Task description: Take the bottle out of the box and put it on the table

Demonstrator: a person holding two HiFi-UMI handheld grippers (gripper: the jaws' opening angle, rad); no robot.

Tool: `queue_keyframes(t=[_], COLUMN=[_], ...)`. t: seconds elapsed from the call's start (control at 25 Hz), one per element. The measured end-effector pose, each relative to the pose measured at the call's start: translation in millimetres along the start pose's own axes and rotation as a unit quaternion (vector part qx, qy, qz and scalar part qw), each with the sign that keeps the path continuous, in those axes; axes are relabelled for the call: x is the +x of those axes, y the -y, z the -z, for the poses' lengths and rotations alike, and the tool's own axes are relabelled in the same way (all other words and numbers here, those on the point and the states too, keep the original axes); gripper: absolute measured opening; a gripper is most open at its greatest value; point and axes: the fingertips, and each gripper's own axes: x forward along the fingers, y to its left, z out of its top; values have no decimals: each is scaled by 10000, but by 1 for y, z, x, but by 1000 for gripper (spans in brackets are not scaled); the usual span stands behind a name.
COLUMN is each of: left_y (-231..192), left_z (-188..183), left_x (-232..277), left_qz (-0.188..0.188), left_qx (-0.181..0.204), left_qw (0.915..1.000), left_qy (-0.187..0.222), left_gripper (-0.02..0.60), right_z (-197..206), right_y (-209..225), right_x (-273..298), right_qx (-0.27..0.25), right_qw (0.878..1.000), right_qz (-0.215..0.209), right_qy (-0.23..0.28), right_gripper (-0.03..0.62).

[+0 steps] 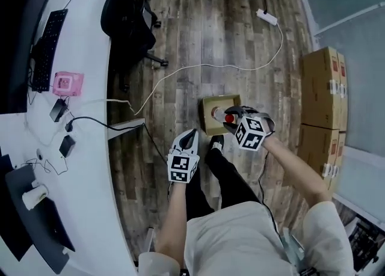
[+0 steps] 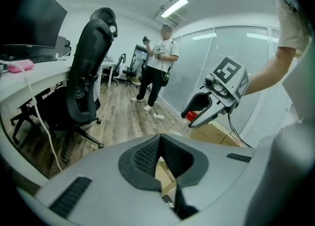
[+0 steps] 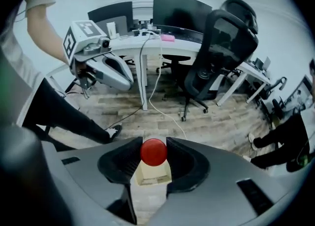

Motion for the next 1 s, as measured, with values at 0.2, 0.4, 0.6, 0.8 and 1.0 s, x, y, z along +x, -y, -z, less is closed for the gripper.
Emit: queue_keyframes(t=[0.2,0.4,0.6,0.8,1.0], left_y=[-3,0,-16,-40,-63], left_z=[-57,-95,-126,-135,-138], left_x=[-33,-81,-130,-177,-230], left_qz=[-56,-76,-213,-403,-700], left_qx=[60,276,523,658,744], left_qw=[9995,9987,9969,9954,9922], left_qy=[300,412,552,576,714], left_gripper=[14,14,14,14,14], right_z=[-55,-105,-164,-231,-282], right_y=[2,-17,-28,-48,-66], right_x=[-42,-86,-113,-122,-136], right_qx=[-598,-1002,-1537,-2103,-2486], right_qw=[9979,9923,9844,9727,9635], right_qz=[-226,-702,-827,-974,-900], right_qy=[-120,-177,-237,-150,-423], right_gripper=[179,179,179,179,179])
